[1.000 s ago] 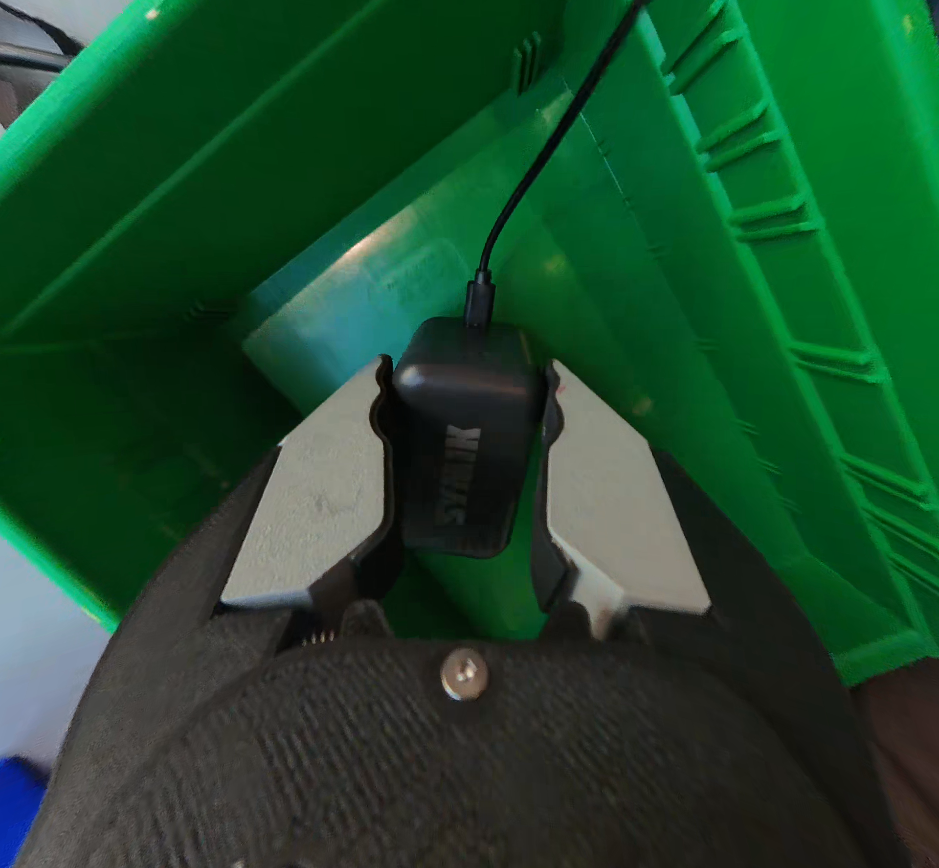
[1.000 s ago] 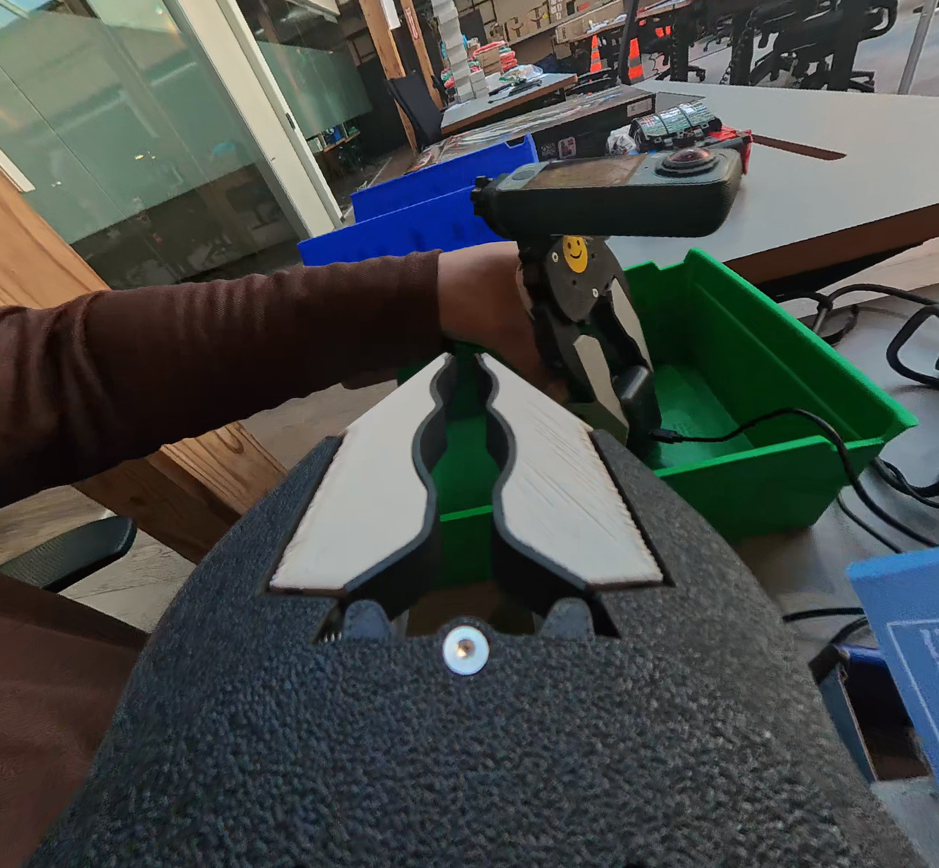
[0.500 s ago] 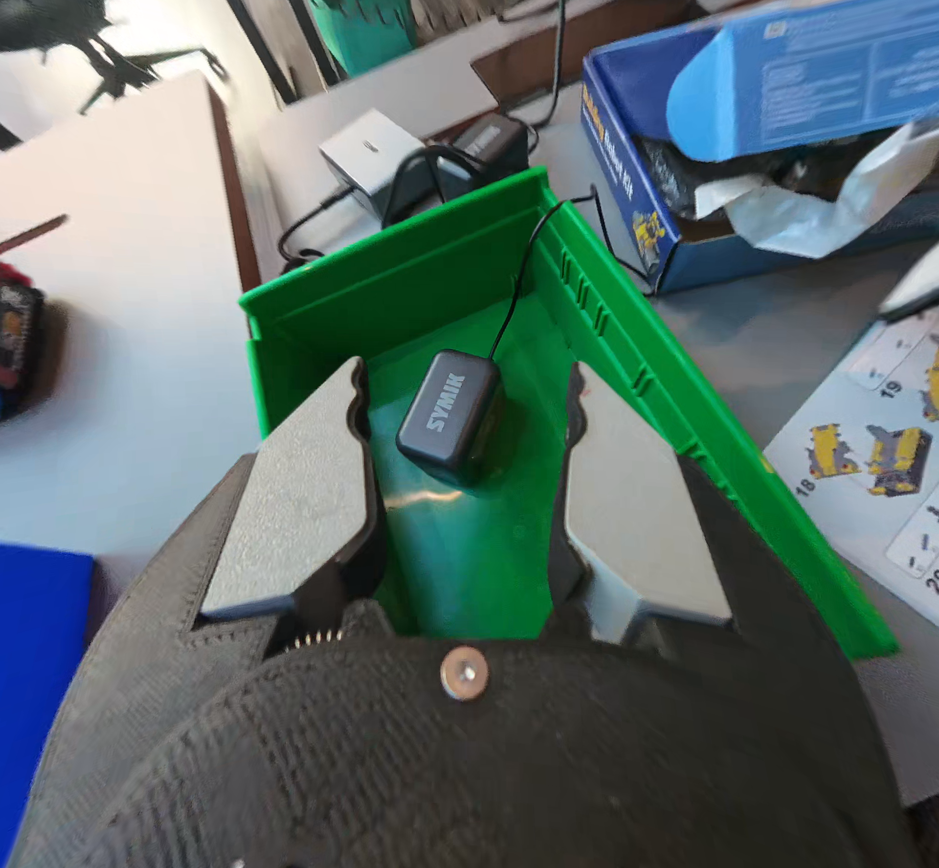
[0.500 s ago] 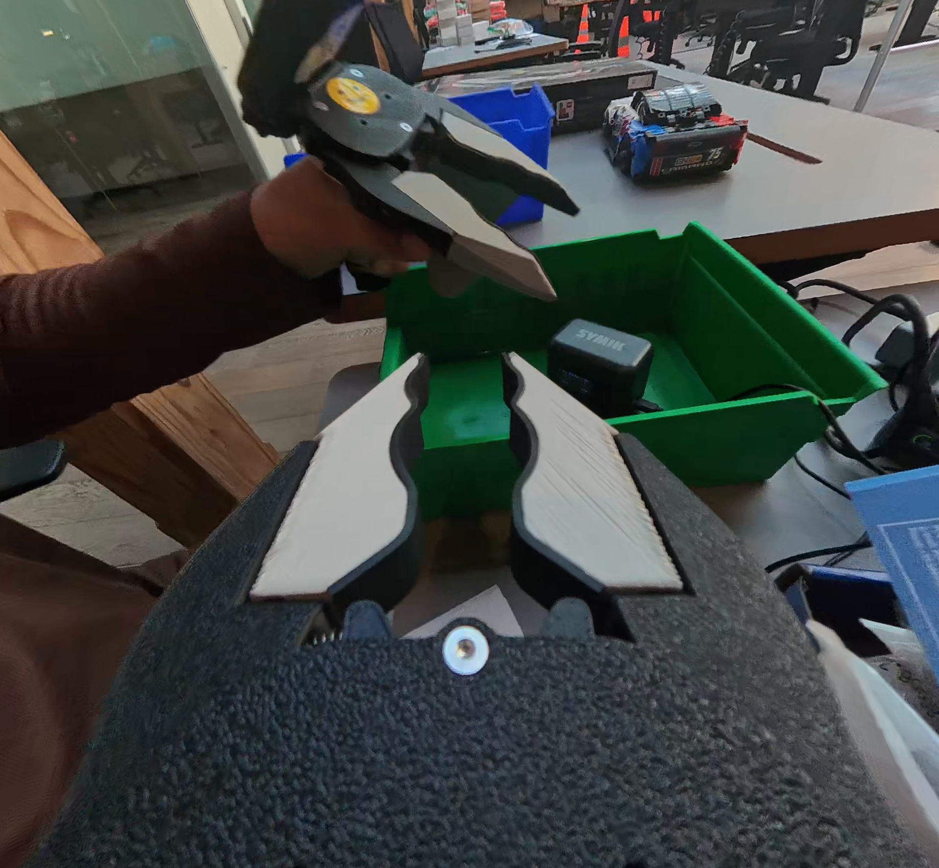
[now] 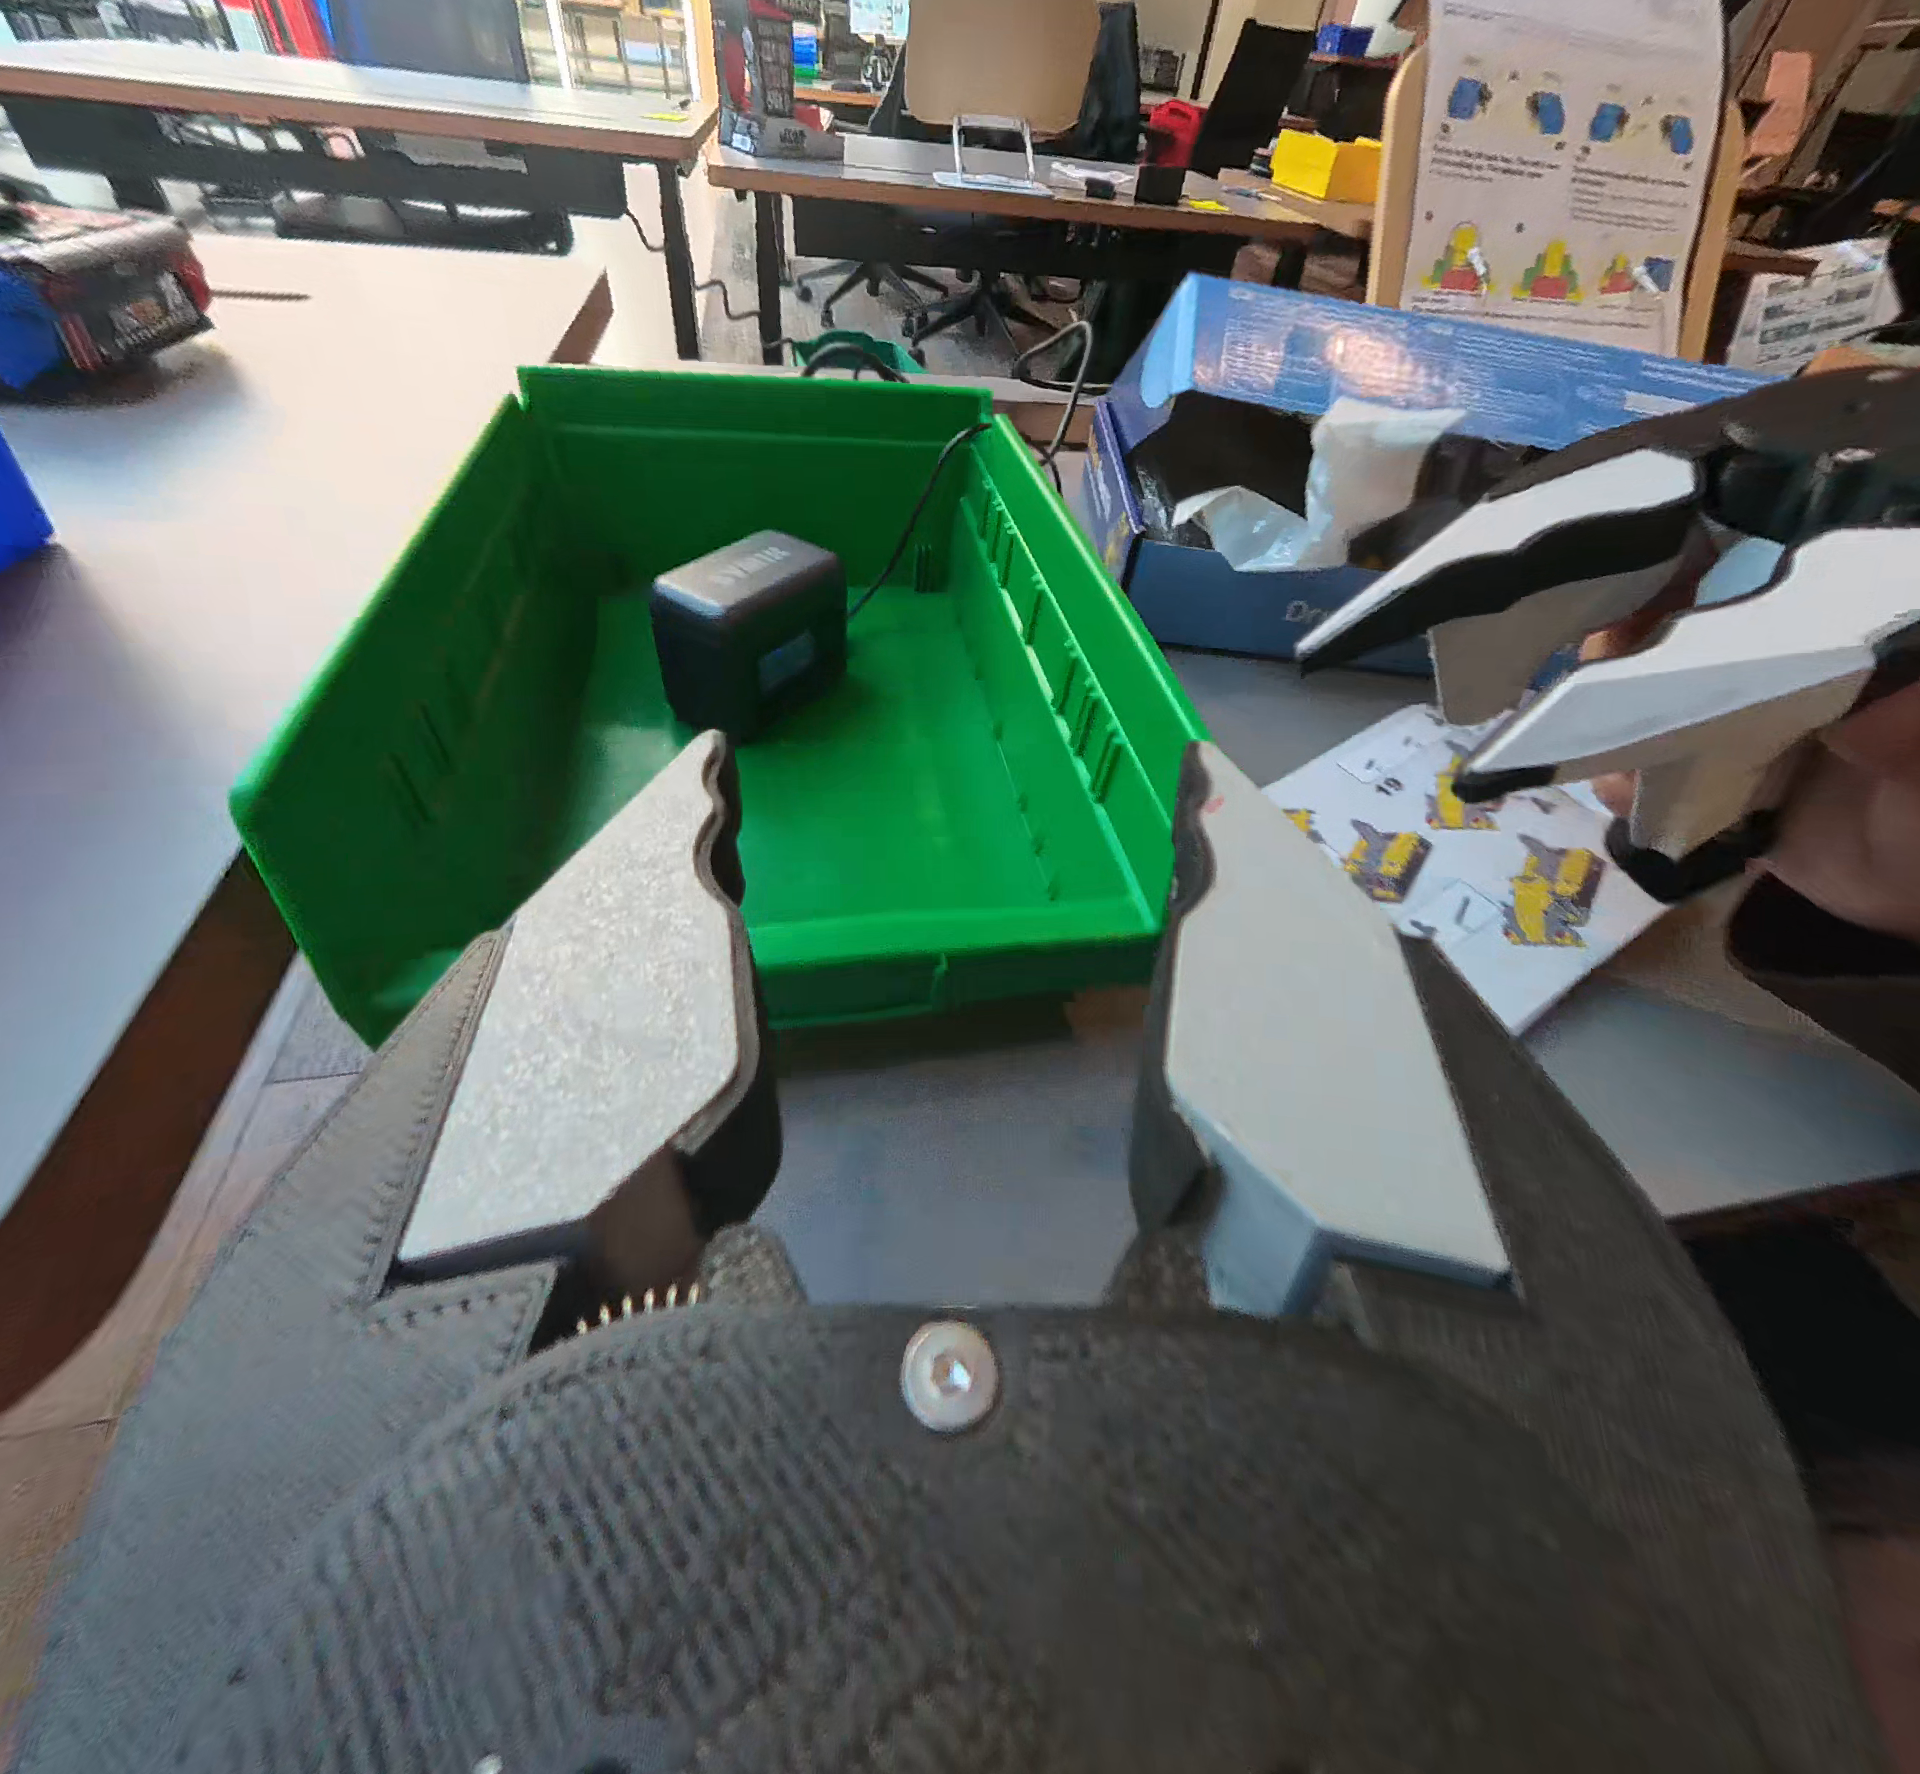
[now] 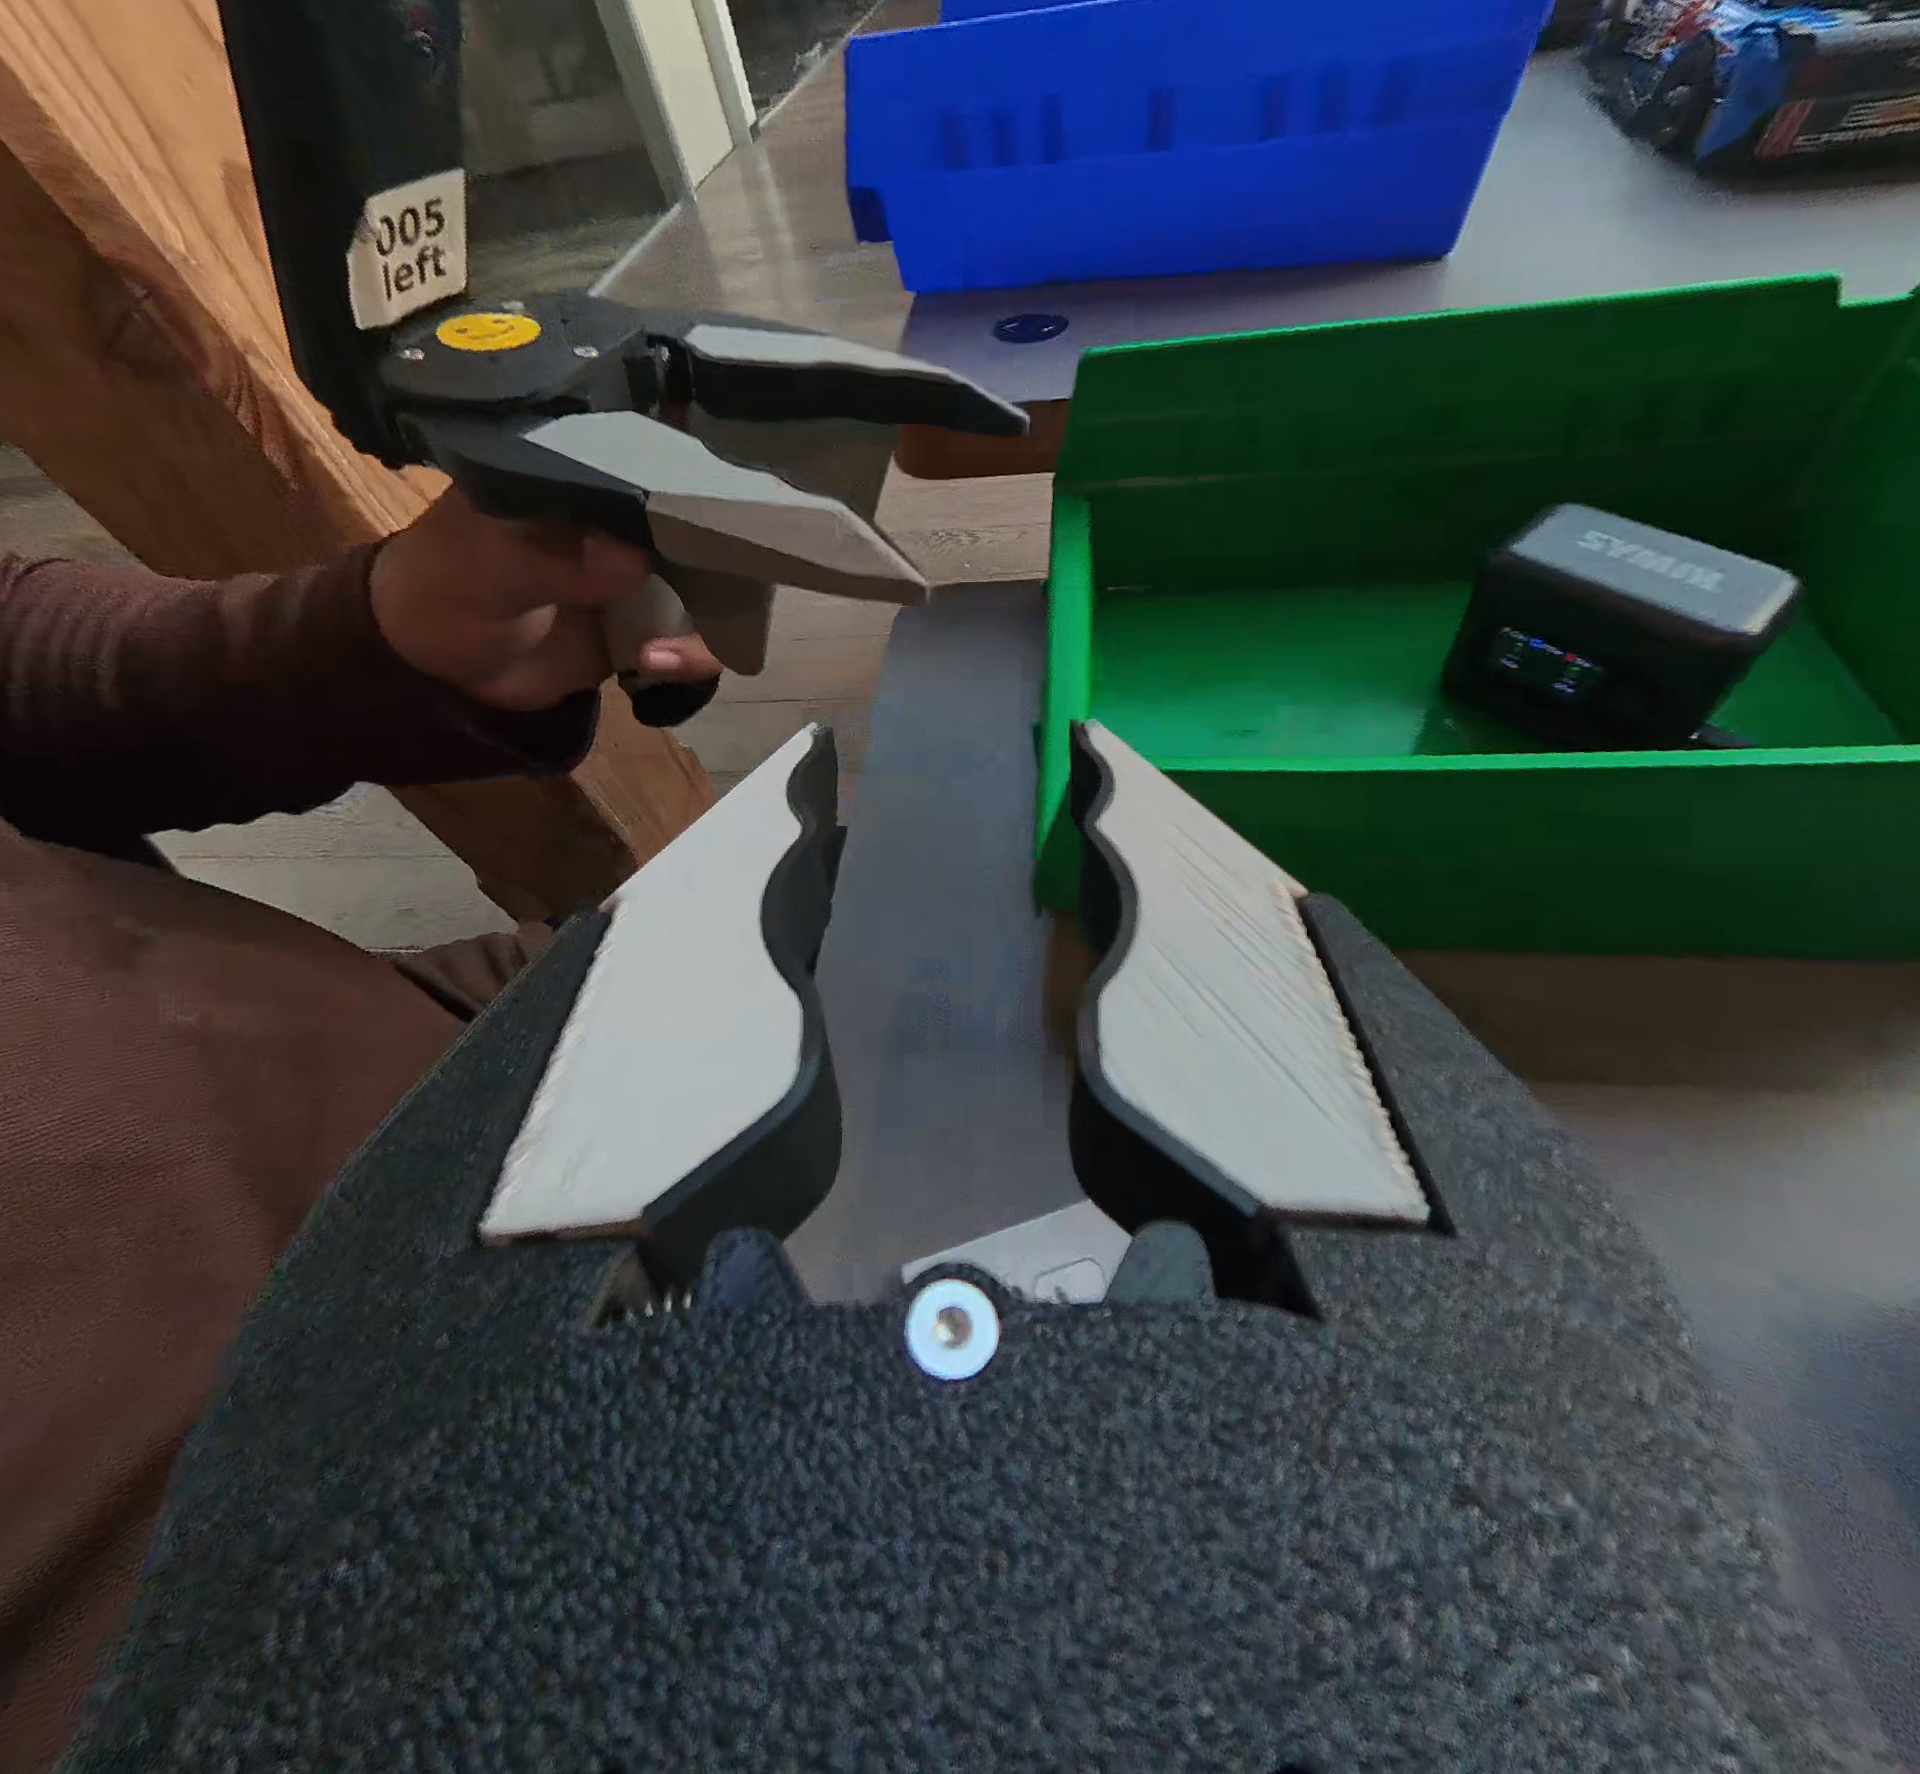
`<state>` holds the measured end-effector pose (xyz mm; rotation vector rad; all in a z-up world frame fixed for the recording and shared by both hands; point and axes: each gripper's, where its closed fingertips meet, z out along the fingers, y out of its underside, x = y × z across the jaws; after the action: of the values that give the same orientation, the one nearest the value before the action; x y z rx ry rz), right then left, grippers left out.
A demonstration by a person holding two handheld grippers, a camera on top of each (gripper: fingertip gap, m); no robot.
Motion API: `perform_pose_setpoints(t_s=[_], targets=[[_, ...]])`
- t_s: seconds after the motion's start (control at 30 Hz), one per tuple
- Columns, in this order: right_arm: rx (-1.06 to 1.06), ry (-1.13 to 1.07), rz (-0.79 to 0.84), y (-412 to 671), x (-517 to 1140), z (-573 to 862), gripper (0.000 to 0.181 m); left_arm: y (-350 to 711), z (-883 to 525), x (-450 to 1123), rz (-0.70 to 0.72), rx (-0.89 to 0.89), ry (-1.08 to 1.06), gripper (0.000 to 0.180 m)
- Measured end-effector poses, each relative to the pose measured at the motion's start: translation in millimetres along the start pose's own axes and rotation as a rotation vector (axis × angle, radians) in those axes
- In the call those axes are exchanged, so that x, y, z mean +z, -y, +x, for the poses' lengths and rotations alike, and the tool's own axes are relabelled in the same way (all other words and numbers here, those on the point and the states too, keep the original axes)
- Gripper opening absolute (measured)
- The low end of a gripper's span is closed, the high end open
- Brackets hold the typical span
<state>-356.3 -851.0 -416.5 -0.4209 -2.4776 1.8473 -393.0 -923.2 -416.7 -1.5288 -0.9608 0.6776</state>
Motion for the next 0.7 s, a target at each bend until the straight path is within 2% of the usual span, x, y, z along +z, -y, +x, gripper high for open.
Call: perform_pose_setpoints(t_s=[0.17,0.3,0.47,0.6,0.7], targets=[[-0.027,-0.023,-0.033,-5,9,-38,0.047,-20,22,-25,0.019,-0.056,-0.046,0.084],[-0.012,-0.107,-0.023,-14,13,-53,0.047,-32,39,-48,0.007,-0.038,-0.061,0.086],[0.019,-0.204,-0.108,-40,18,-73,0.047,-55,57,-74,-0.032,0.008,-0.062,0.084],[0.043,-0.299,-0.159,-65,11,-90,0.038,-77,64,-90,-0.102,-0.002,-0.046,0.091],[0.053,-0.341,-0.177,-84,0,-111,0.038,-93,67,-108,-0.107,-0.008,-0.007,0.087]])
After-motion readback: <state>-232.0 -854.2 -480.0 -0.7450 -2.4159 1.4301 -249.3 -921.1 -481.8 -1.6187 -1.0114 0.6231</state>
